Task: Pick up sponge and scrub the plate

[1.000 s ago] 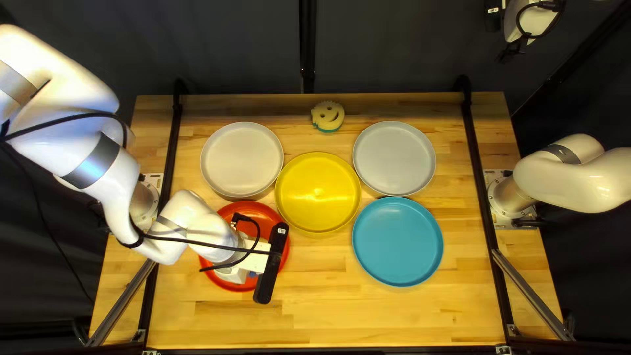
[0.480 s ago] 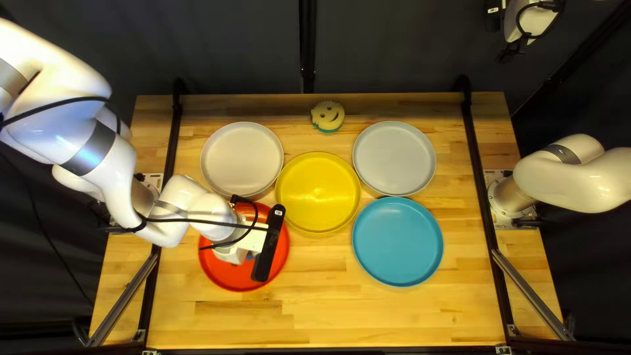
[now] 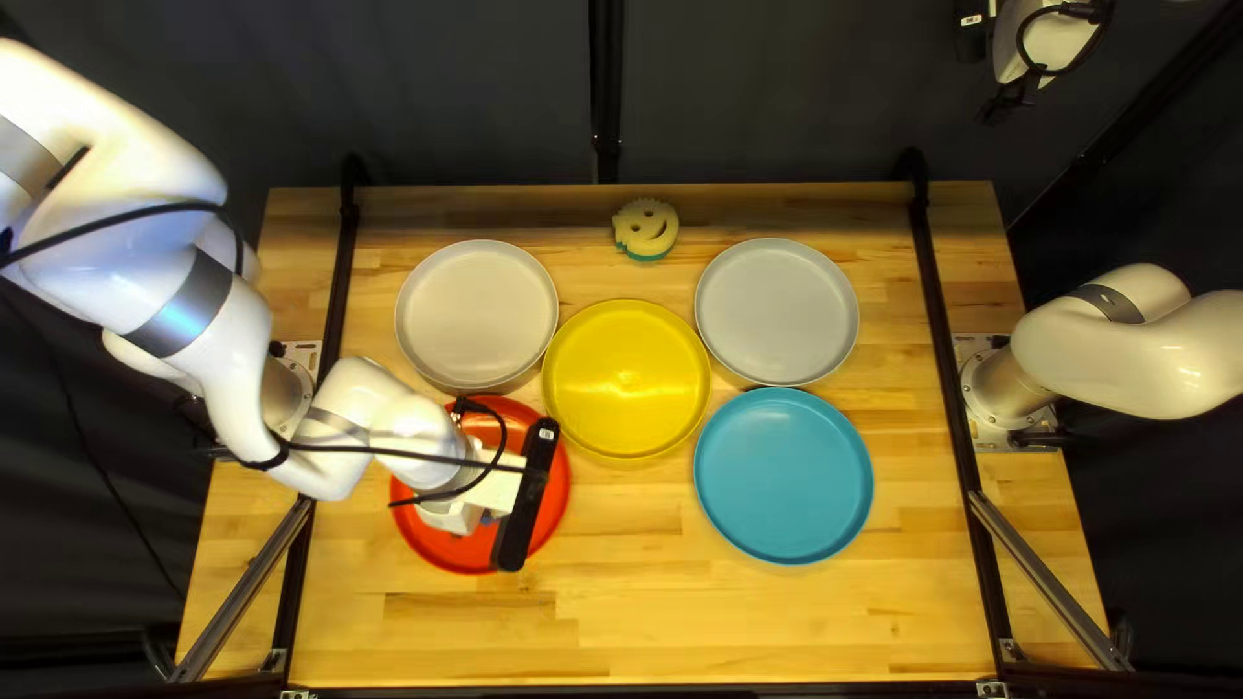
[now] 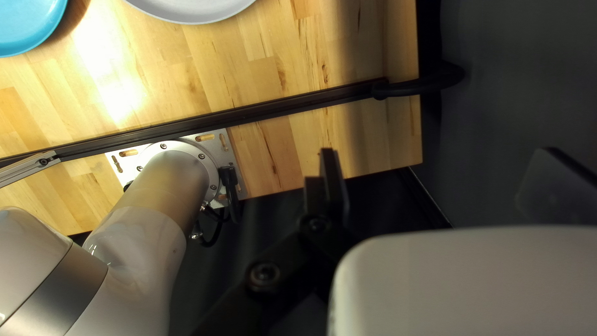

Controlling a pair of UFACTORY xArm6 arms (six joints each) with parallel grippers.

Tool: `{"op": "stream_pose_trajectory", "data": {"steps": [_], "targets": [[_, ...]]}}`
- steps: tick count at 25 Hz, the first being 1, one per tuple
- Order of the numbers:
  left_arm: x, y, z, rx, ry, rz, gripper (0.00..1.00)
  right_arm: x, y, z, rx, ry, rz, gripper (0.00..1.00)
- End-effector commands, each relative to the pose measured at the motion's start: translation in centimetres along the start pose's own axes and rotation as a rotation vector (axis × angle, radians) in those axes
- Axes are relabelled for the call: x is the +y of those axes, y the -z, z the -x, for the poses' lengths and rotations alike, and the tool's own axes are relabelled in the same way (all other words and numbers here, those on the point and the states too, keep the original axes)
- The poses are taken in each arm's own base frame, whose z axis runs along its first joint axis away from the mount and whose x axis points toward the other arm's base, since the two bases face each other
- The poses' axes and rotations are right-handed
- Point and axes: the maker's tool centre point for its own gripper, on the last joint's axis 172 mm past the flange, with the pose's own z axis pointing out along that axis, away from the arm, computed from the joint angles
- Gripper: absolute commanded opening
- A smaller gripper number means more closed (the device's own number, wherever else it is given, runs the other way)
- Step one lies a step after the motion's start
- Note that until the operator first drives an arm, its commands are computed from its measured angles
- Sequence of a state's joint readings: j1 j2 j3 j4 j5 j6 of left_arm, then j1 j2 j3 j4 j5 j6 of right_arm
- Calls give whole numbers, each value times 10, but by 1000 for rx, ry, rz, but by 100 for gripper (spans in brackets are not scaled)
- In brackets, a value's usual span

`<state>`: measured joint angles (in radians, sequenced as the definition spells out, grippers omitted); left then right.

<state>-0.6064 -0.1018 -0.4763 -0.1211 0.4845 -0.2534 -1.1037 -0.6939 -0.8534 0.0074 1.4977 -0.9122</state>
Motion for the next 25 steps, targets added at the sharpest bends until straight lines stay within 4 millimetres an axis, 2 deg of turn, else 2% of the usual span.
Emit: {"op": "stream_pose_trajectory", "data": {"steps": [1,9,13,16,19,25], "targets": [[4,1,3,1,10,2,0,0,0,0,0,0,0,100],[-31,1,23,1,36,12,0,0,0,0,0,0,0,100],[-60,2,28,2,41,22,0,0,0,0,0,0,0,100],[-74,2,33,4,45,30,0,0,0,0,0,0,0,100],[-75,1,35,7,47,36,0,0,0,0,0,0,0,100],[-53,-2,36,9,50,48,0,0,0,0,0,0,0,100]]}}
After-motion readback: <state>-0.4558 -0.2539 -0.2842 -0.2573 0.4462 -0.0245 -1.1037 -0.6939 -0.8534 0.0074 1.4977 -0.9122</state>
